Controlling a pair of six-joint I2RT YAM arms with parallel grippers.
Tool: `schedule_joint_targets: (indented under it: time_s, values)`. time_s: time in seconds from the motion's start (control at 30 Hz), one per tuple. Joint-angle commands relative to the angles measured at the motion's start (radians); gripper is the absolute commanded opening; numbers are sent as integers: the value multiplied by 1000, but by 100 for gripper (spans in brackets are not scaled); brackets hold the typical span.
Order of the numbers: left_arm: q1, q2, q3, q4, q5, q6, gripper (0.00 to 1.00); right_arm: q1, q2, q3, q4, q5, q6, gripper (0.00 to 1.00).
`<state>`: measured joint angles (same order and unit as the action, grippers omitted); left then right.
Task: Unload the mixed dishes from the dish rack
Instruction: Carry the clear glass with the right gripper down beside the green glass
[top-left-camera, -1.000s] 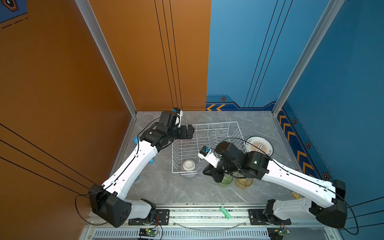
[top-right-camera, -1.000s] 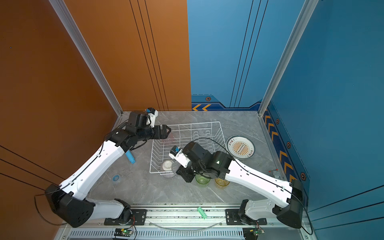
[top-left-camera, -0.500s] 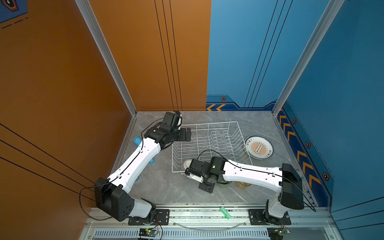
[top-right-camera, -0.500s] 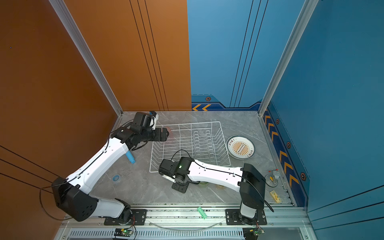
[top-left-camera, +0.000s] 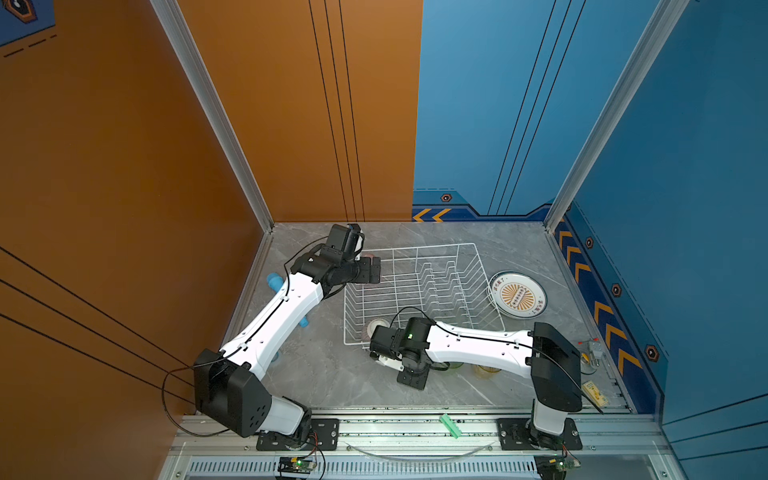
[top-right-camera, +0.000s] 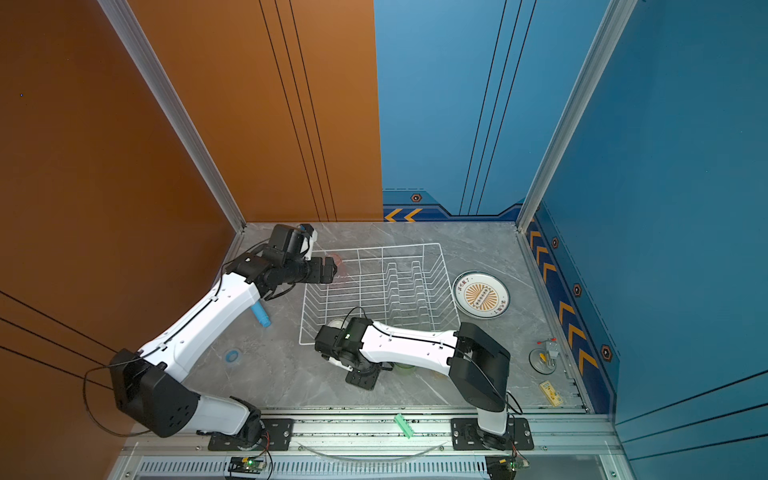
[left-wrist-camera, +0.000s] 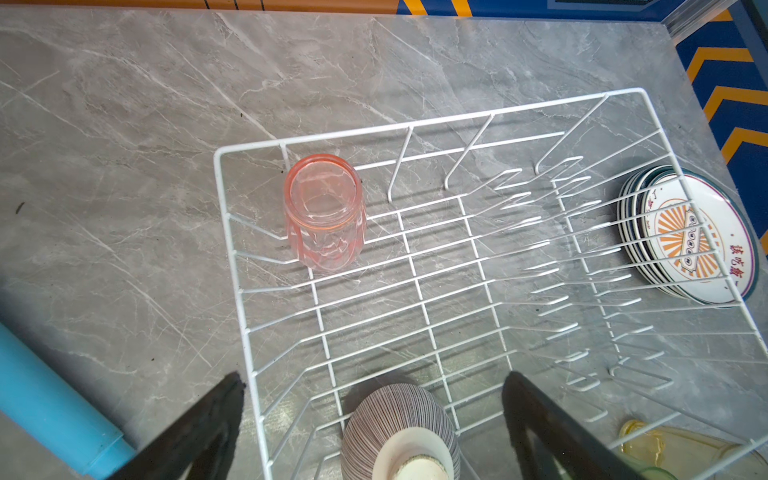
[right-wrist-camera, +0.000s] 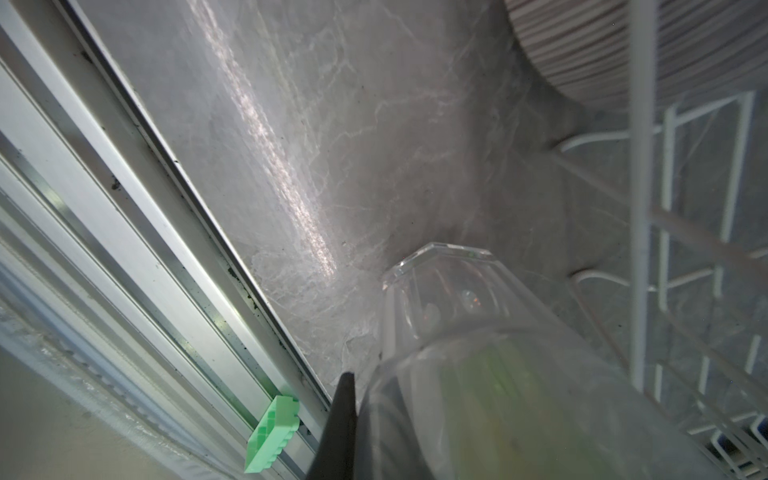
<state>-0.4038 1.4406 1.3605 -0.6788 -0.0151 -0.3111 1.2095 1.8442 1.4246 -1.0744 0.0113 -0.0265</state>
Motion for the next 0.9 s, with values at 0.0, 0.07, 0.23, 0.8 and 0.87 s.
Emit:
schedule_joint_targets:
  time_s: [0.0, 0.07, 0.23, 0.8, 0.87]
  values:
    - [10, 12, -14, -15, 6, 17, 98, -11, 21, 32, -34, -10, -13, 0]
    - [9, 16, -12, -15, 4, 17, 98, -13, 27, 32, -30, -11, -15, 0]
    - [8, 26, -14, -18, 0, 17, 98, -27, 32, 27, -7, -20, -15, 0]
    - [-1, 52, -8, -39, -23, 24, 98, -36, 32, 22, 8, -26, -9, 36]
    - [-4, 58, -3, -46, -31, 27, 98, -38, 16, 23, 10, -23, -7, 42]
